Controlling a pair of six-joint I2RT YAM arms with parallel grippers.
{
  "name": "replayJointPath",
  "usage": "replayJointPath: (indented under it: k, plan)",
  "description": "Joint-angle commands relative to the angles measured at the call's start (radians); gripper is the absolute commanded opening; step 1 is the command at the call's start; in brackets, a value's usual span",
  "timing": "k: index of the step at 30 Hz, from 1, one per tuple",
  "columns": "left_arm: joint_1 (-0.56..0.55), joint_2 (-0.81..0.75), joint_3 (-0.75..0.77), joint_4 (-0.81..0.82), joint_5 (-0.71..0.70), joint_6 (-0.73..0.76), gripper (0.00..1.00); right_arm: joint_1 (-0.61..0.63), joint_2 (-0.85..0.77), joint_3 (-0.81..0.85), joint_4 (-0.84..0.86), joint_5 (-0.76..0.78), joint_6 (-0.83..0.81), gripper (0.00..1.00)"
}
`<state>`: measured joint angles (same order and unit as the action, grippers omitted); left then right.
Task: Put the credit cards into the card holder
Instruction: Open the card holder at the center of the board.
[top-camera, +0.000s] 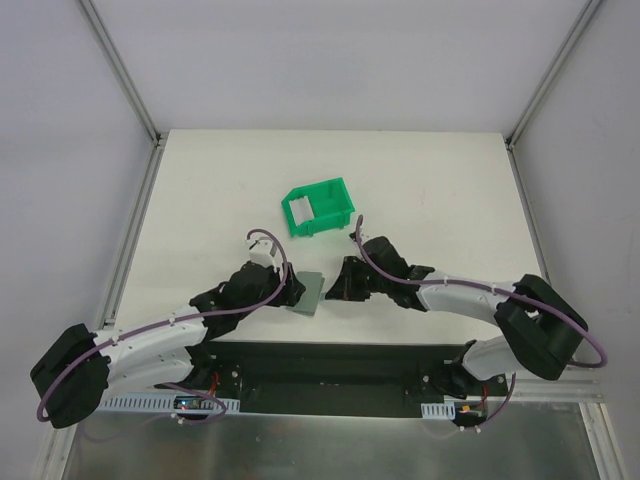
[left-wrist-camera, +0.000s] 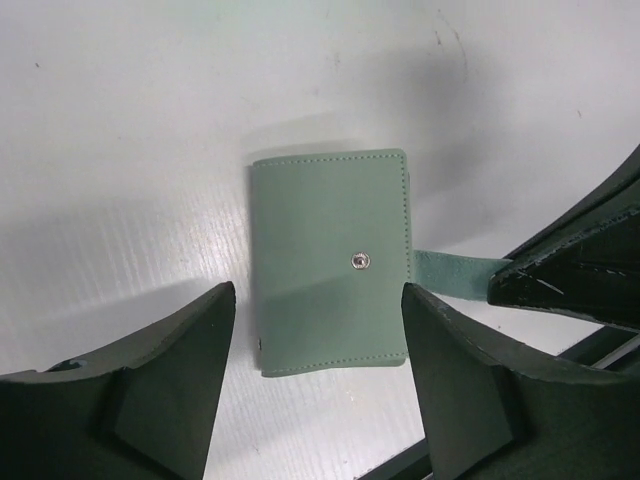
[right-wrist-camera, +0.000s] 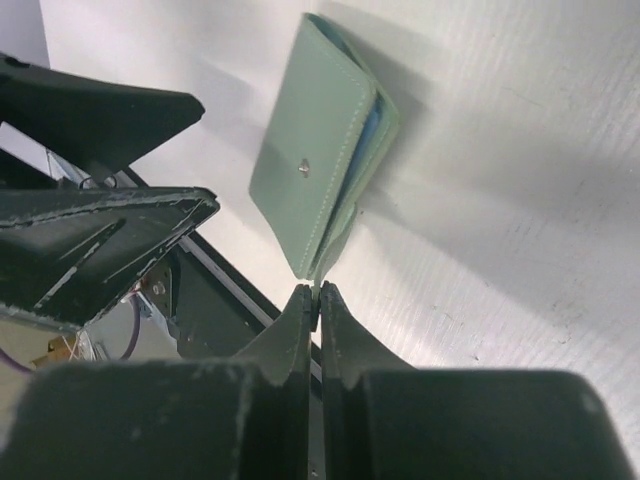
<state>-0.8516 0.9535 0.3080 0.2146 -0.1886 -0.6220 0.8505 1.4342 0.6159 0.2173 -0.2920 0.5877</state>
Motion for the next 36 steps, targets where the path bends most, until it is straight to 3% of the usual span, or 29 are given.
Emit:
replayJointPath:
  k: [1, 9, 14, 20, 31, 36]
  plan:
    - [-0.007, -0.013, 0.066, -0.020, 0.000, 0.062, 0.67, 0.001, -0.087, 0.024, -0.039, 0.005, -0.066, 0.01]
    - [-0.007, 0.092, 0.144, 0.034, 0.159, 0.123, 0.65, -0.001, -0.124, 0.071, -0.050, -0.041, -0.097, 0.00]
    - [-0.007, 0.140, 0.167, 0.028, 0.184, 0.136, 0.62, -0.001, -0.141, 0.082, -0.052, -0.048, -0.101, 0.01]
    - [-0.007, 0.143, 0.178, 0.005, 0.167, 0.140, 0.54, 0.001, -0.172, 0.090, -0.081, -0.041, -0.115, 0.01]
    - [-0.007, 0.151, 0.197, -0.029, 0.110, 0.165, 0.30, -0.001, -0.161, 0.094, -0.084, -0.039, -0.115, 0.01]
    - [-0.007, 0.172, 0.213, -0.047, 0.103, 0.180, 0.27, 0.001, -0.155, 0.097, -0.084, -0.041, -0.118, 0.01]
